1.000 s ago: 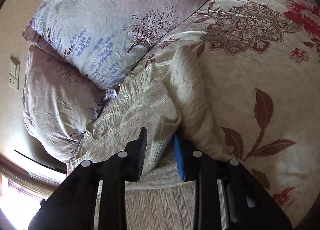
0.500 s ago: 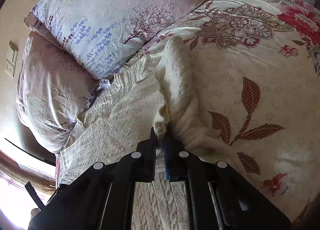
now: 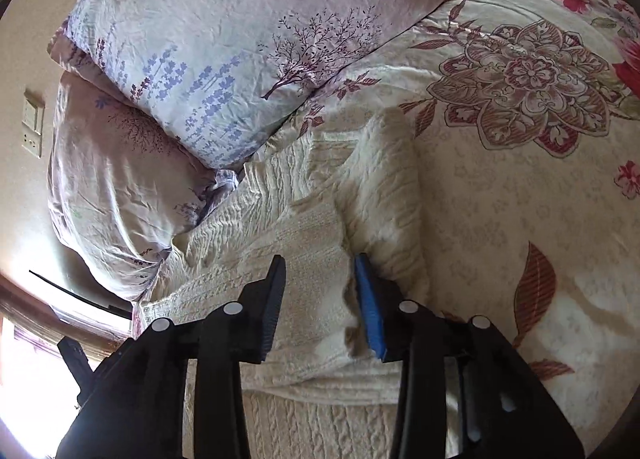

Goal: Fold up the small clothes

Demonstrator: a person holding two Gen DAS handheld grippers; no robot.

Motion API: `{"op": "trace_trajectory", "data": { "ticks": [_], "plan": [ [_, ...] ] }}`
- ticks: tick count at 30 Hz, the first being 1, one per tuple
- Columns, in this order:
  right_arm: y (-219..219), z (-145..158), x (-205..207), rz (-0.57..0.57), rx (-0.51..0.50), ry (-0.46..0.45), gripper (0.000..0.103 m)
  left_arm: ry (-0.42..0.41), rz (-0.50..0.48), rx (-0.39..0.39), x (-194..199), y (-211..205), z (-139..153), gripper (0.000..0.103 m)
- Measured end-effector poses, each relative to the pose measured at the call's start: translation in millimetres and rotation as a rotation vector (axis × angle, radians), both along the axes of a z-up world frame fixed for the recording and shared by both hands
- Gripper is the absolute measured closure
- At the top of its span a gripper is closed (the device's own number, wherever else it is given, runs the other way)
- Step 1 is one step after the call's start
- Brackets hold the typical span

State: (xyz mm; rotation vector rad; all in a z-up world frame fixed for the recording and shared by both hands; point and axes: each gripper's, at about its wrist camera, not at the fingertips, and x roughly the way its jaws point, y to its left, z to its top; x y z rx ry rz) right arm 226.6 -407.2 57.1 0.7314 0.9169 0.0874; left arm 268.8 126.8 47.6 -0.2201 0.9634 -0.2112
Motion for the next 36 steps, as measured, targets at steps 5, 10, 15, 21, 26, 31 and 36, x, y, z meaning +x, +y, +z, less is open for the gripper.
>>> {"op": "trace_trajectory", "data": {
  "ticks": [5, 10, 15, 21, 26, 31, 36],
  "plan": [
    [-1.7, -5.8, 13.4, 0.034, -0.018, 0.033, 0.089, 0.046, 0.002, -0.014, 36.6, -13.6, -20.3, 0.065],
    [4.2, -3.6, 12.8, 0.071, -0.064, -0.002, 0.099, 0.028, 0.002, -0.040, 46.1, -16.0, -21.1, 0.094],
    [-0.8, 12.8, 9.0, -0.007, -0.078, -0.101, 0.100, -0.087, 0.040, -0.043, 52.3, -10.6, -2.8, 0.096],
    [12.2, -0.8, 24.7, -0.015, -0.202, 0.008, 0.099, -0.078, 0.072, 0.097, 67.5, -27.3, -9.9, 0.095],
    [10.4, 22.7, 0.7, -0.014, -0.224, -0.018, 0.092, -0.159, 0.069, 0.158, 39.2, -22.4, 11.0, 0.060],
    [20.9, 33.9, -24.1, 0.074, -0.215, -0.081, 0.092, -0.274, -0.046, 0.048, -23.1, -18.1, 35.6, 0.046],
    [33.5, 16.9, -20.3, 0.101, -0.191, -0.031, 0.092, -0.206, -0.159, 0.083, -46.6, -50.7, 11.9, 0.046]
  ]
}}
